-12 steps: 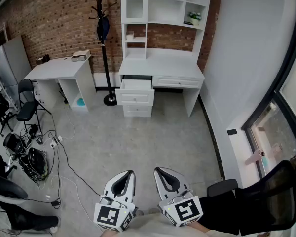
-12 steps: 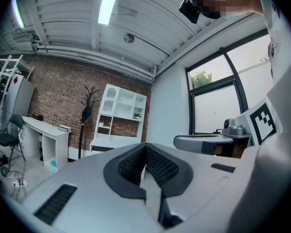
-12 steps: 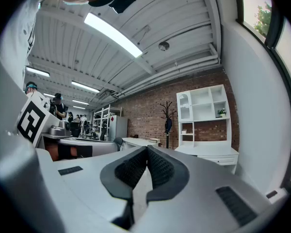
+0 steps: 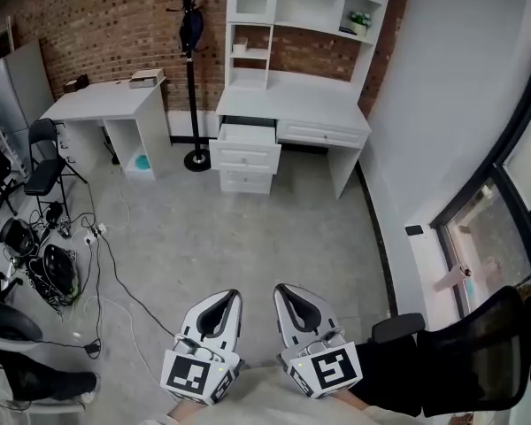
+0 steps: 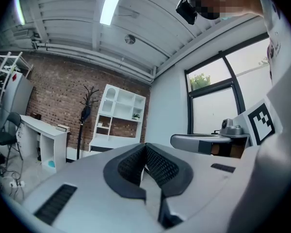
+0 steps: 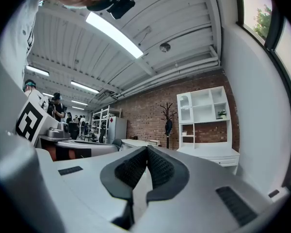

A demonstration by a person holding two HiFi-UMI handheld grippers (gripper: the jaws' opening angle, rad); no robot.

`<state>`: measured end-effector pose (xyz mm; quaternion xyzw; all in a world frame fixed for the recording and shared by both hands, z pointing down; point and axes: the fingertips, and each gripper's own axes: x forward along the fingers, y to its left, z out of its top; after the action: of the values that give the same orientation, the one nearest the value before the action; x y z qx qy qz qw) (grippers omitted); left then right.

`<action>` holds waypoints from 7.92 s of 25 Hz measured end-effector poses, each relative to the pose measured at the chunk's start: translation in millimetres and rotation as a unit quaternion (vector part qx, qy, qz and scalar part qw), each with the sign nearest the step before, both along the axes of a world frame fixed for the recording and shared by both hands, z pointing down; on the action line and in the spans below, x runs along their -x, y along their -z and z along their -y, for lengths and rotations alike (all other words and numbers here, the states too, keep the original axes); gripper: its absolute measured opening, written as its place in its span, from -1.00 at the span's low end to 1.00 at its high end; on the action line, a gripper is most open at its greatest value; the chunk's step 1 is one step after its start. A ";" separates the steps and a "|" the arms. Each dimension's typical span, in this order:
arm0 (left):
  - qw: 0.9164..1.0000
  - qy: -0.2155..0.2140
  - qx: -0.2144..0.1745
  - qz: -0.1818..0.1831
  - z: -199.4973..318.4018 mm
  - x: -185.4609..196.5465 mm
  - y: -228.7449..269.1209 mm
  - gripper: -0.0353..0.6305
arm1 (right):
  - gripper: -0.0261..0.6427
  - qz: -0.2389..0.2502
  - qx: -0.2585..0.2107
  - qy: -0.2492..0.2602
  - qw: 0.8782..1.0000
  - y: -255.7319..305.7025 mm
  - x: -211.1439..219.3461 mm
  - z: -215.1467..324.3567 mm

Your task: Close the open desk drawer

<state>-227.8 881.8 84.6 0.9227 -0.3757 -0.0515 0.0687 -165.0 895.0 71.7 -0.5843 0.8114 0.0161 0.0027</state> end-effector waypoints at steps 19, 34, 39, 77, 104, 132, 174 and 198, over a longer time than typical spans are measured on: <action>0.999 0.023 0.037 -0.004 78.8 35.1 -27.5 -0.84 | -0.83 0.019 0.035 -0.002 0.999 -26.0 9.0 82.9; 0.996 0.088 0.023 0.001 278.9 -50.1 -11.0 -0.84 | -0.83 0.009 0.028 0.090 0.995 -11.1 -68.6 297.6; 0.992 0.121 0.021 0.002 312.0 -59.7 -13.4 -0.84 | -0.83 0.011 0.028 0.131 0.991 -17.1 -74.2 339.2; 0.992 -0.114 0.055 0.021 670.3 -29.2 -36.2 -0.84 | -0.83 0.004 0.057 -0.081 0.995 -20.1 -40.4 658.1; 0.996 -0.036 0.076 0.003 886.7 -160.9 -53.3 -0.84 | -0.83 0.034 0.054 0.013 0.998 -30.3 -163.2 899.7; 0.982 -0.149 0.092 0.072 970.1 -224.2 -147.2 -0.84 | -0.83 0.029 0.171 0.023 0.985 -153.3 -203.9 987.4; 0.960 -0.201 0.166 0.099 1000.5 -219.7 -370.0 -0.84 | -0.83 -0.089 0.275 0.104 0.952 -405.6 -170.1 994.6; 0.944 -0.249 0.132 0.173 987.1 -215.0 -442.8 -0.84 | -0.83 -0.090 0.344 0.093 0.930 -504.4 -171.4 978.8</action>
<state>-12.8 -105.3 527.4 0.9641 -0.1440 0.1780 0.1348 6.5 -83.8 576.1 -0.4676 0.8145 -0.2118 -0.2705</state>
